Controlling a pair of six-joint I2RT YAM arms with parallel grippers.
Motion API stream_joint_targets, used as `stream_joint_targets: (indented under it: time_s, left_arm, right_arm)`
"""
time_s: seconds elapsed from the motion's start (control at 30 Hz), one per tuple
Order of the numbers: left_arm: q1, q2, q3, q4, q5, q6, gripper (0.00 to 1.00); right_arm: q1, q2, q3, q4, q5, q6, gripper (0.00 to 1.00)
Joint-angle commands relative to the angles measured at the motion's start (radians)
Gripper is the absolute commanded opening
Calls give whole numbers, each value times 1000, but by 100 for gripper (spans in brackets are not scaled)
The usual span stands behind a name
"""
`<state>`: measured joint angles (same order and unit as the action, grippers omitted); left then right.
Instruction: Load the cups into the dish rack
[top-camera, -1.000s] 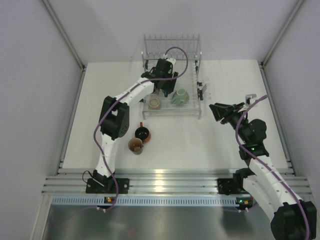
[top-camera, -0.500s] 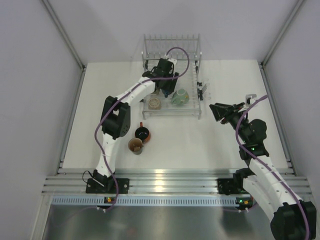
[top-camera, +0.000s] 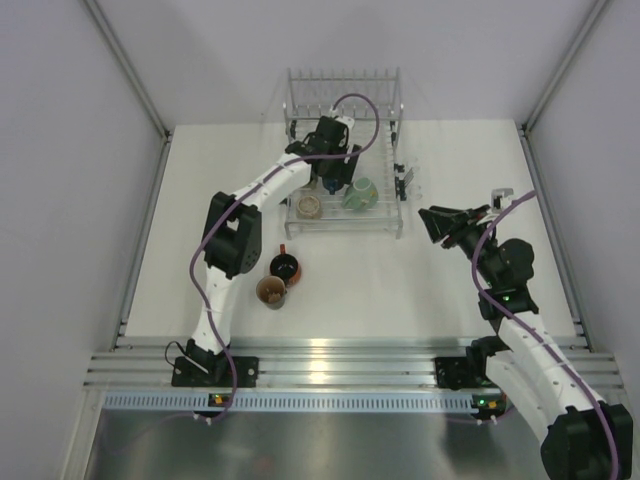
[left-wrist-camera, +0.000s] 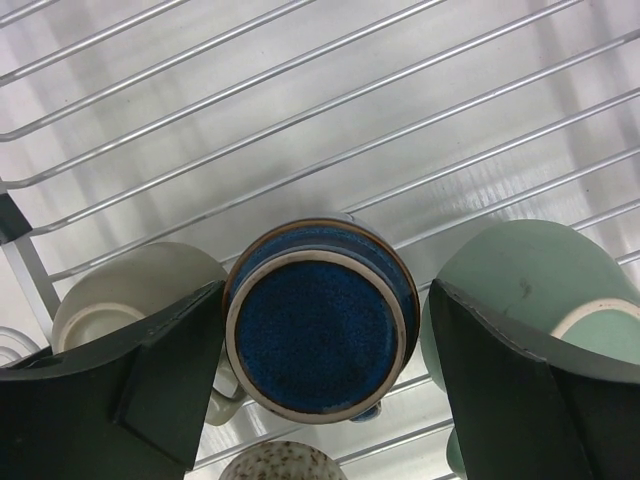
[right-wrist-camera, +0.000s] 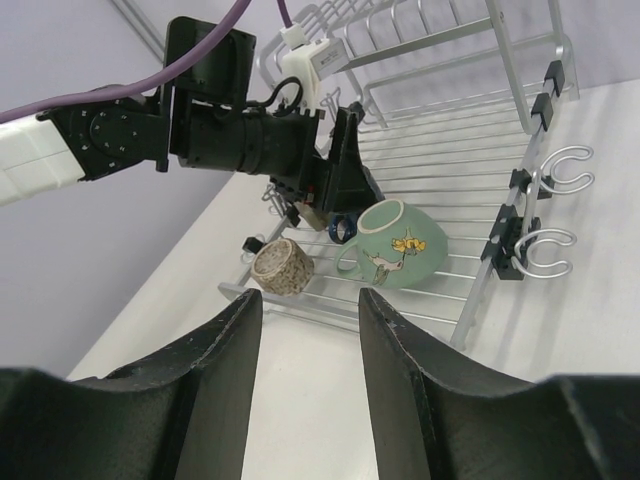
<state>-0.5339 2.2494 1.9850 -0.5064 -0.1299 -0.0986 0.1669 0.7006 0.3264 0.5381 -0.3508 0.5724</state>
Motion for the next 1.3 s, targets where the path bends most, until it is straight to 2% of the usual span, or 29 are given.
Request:
stream_joint_targets:
  time_s: [0.0,0.33,0.47,0.53,0.6,0.67,0.77,0.87,1.03,1.27]
  left_arm:
    - [-5,-7,61,5,-22,-4,86]
    - [-6,-47,166,22,-80,16,87]
    - [-9,-118,120,28,-114,13,87]
    - [-14,-166,63,52,-122,-10,86]
    - [-17,-269,-75,98,-119,-45,86]
    - [-18,-400,-199,213,-112,-68,86]
    - [-18,-570,-458,339,-97,-118,86]
    - [-17,-695,-547,353,-93,-154,87]
    - [-8,-873,-731,339,-118,-188,88]
    - [73,-1079,-937,310,-106,-256,89]
  right_arm:
    - [-20,-15,5,48,-17,0,44]
    - [-21,-30,3,37,-11,-3,45]
    - [-21,-38,10,23,-10,-12,45]
    - [-21,-32,14,14,-11,-17,45]
    - [-21,-21,31,-10,-22,-31,45]
    - [-20,3,39,-12,-45,-43,45]
    - [3,34,54,-26,-39,-63,45]
    - [78,72,91,-67,42,-117,45]
    - [324,206,210,-161,231,-209,45]
    - [558,450,388,-240,346,-262,45]
